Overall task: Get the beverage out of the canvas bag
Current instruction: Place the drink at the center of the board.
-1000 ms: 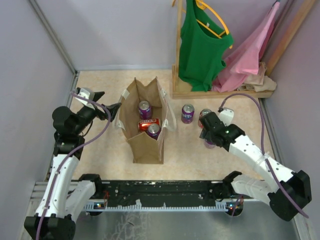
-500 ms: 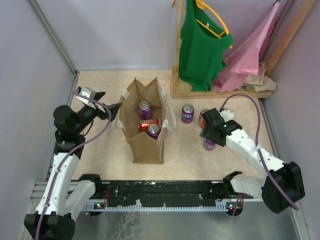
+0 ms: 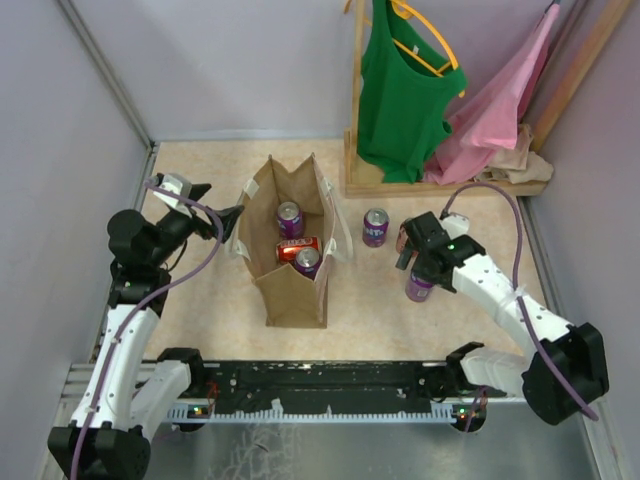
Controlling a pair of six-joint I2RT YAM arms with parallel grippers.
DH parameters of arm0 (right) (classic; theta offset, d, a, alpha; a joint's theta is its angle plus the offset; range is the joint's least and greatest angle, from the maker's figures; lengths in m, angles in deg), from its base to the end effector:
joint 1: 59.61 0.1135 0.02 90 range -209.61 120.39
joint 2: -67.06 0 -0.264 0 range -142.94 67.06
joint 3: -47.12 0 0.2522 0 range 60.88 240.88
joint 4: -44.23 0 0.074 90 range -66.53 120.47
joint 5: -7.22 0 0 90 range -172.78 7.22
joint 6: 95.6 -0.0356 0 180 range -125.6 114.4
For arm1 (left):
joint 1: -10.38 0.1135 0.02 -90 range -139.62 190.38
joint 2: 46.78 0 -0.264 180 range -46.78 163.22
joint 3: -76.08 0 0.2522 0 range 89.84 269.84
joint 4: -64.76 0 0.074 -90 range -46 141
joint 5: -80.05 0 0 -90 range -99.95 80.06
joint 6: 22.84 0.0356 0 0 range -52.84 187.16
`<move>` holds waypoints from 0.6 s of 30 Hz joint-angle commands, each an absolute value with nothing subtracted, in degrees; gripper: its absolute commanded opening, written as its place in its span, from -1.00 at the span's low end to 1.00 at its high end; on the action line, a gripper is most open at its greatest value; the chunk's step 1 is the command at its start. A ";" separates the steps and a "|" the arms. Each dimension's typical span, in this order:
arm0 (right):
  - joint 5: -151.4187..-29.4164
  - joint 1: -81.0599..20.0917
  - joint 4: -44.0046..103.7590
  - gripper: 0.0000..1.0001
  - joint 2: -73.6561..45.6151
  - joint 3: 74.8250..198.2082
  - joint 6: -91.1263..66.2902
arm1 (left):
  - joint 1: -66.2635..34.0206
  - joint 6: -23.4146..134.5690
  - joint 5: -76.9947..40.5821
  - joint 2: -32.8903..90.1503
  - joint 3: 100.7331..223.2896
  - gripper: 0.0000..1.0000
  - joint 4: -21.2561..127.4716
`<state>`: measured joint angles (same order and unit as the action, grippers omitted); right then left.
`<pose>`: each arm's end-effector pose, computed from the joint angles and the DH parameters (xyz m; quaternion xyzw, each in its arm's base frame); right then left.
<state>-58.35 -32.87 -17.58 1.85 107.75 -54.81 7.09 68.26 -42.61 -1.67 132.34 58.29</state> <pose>0.1882 0.0783 0.2355 0.2289 0.9299 -0.0402 0.2851 0.1833 -0.0298 0.3578 0.2315 0.6419 -0.2040 0.7020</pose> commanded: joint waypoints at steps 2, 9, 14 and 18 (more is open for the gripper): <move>-53.64 -32.61 -22.04 0.98 4.99 119.52 -52.13 | 6.64 68.69 -43.45 -1.58 132.13 1.00 58.94; -45.82 -23.01 -28.48 0.98 1.02 140.12 -48.64 | 6.60 69.14 -43.04 -1.67 131.67 1.00 58.64; -42.18 -12.15 -29.33 0.88 -10.58 157.49 -41.64 | 6.60 69.95 -41.64 -2.70 131.18 1.00 57.50; -50.47 -8.65 -27.05 0.65 -19.69 167.98 -35.47 | 6.60 69.03 -36.56 -4.31 130.25 1.00 55.54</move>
<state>-46.48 -11.43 -27.79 -12.60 160.39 -42.90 6.87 69.09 -41.39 -2.29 131.32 57.38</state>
